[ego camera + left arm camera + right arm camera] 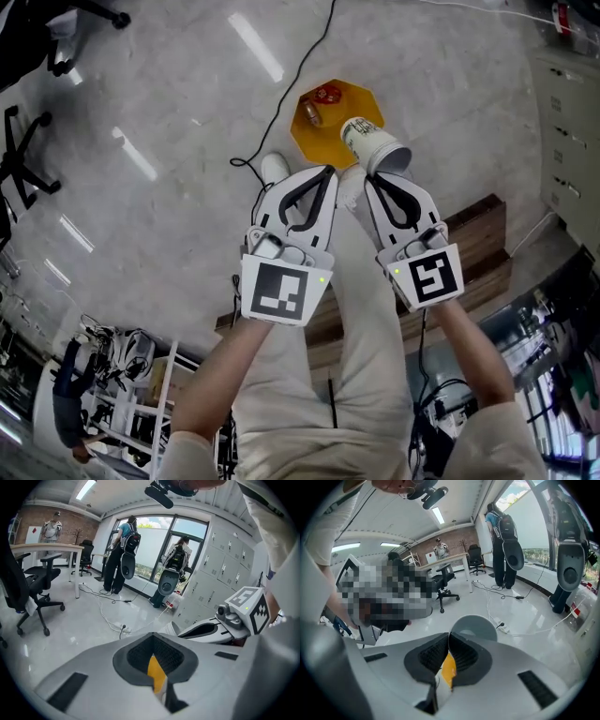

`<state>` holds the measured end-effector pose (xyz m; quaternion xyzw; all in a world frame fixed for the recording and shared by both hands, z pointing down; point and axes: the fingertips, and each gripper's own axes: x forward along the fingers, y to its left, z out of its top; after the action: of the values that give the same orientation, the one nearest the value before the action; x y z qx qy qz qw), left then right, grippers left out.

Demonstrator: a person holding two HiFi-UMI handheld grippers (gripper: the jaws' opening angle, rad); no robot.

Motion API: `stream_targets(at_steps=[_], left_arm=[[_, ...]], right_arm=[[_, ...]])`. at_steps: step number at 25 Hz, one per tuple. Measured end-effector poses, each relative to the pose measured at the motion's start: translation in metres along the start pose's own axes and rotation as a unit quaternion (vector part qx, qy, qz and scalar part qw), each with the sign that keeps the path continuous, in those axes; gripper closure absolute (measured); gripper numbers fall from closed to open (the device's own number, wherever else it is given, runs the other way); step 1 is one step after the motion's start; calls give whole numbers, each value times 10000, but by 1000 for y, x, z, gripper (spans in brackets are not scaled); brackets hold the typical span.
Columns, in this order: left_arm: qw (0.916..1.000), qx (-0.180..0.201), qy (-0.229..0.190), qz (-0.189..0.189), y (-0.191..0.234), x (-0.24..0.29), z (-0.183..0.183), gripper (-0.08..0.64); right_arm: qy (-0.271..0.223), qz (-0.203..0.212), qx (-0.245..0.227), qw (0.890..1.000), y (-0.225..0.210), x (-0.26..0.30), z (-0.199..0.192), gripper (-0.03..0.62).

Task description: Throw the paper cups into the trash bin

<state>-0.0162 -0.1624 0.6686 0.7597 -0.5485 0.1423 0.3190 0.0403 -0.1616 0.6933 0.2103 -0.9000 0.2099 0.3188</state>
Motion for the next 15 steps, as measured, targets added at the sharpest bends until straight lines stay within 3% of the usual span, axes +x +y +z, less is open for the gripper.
stream_targets(at_steps=[5,12,15], left_arm=[[9998,-131,121,115,23,35,-51,555],[9998,96,93,114,48,67,-103,555],[9997,-50,218,141,53,81,-125,555]], right_arm=[[174,28,73,9998,-15,43,-49,571],[162,-126,210,9996,-30,90,-98,571],[266,-133,206,9993,-35,109,-114,571]])
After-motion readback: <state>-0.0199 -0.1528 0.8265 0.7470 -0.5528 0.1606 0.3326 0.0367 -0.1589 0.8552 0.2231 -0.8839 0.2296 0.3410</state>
